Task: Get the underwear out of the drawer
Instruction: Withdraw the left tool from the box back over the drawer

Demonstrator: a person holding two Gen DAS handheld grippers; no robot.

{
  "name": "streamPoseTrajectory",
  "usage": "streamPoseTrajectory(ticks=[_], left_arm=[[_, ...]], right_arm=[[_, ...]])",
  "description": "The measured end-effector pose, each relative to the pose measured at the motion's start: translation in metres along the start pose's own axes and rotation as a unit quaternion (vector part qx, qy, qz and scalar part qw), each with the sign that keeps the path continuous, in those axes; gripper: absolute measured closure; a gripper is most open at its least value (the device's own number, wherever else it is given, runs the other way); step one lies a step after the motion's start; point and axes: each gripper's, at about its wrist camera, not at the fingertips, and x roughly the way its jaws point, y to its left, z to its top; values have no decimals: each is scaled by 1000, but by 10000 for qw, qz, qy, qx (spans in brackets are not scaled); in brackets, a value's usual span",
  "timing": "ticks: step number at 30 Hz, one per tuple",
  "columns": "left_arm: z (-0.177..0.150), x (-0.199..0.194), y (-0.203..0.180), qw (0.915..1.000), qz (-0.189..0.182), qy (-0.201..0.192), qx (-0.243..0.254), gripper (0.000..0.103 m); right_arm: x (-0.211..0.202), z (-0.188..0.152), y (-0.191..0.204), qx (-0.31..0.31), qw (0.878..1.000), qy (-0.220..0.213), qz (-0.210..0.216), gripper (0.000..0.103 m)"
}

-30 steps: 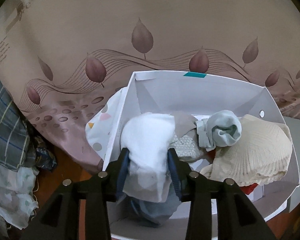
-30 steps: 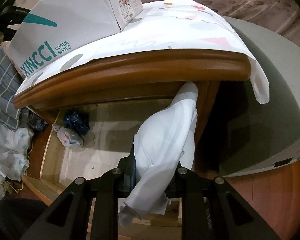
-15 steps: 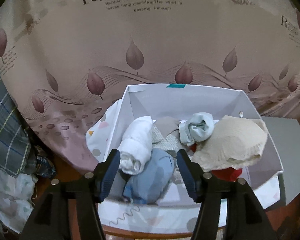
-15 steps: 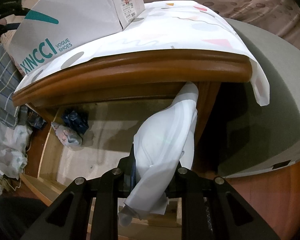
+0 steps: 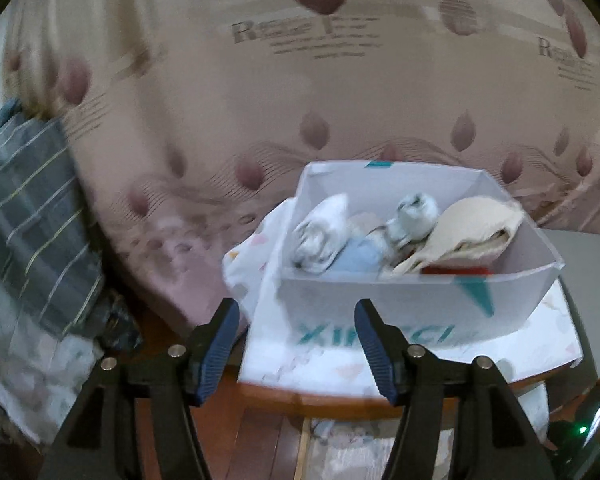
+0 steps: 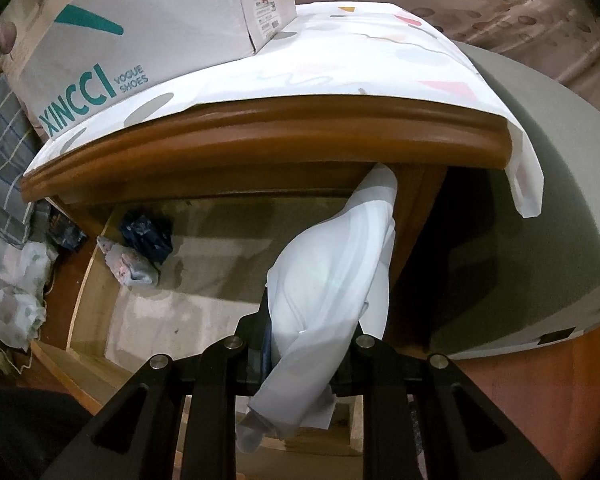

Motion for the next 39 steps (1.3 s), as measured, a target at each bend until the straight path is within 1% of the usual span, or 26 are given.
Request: streamPoseTrajectory(ticks=[3,6,10,15,17,20,24,27,32,35,39], left_arm=[[-27,2,9,9993,323,7,-166,41],[-58,16,18,9974,564,168,-406,41],[-91,40,23,9938,704,471,-724,41],[-115,67,25,9896,718,695,-1039,41],[-121,77,29,9881,735,783,-1105,41],[-130,86,38,9863,830,769,-1197,41],[-135,101,53,9804,801,1064,-1455,41],[-139,106,54,9780,1031,1195,-1367,41],[-144,114,59,9752,973,1430,-1380,41],[-144,114,64,9741,973,1455,-1428,41],[-147,117,70,9714,1006,1581,-1459,41]], right_arm=[[1,-1,1,-51,10000,15,-40,84],[3,-1,2,-64,10000,14,-47,84],[3,-2,3,-65,10000,-40,-33,84],[4,-3,4,-108,9999,-41,-15,84],[5,-3,5,-131,9999,-51,-31,84],[4,-3,6,-147,9999,-75,-37,84],[4,-3,5,-95,9999,-58,20,84],[5,-2,5,-114,9999,-42,-19,84],[3,-3,10,-315,9994,-89,-134,84],[2,-3,13,-440,9988,-90,-177,84],[-1,-4,13,-409,9990,-32,-191,84]])
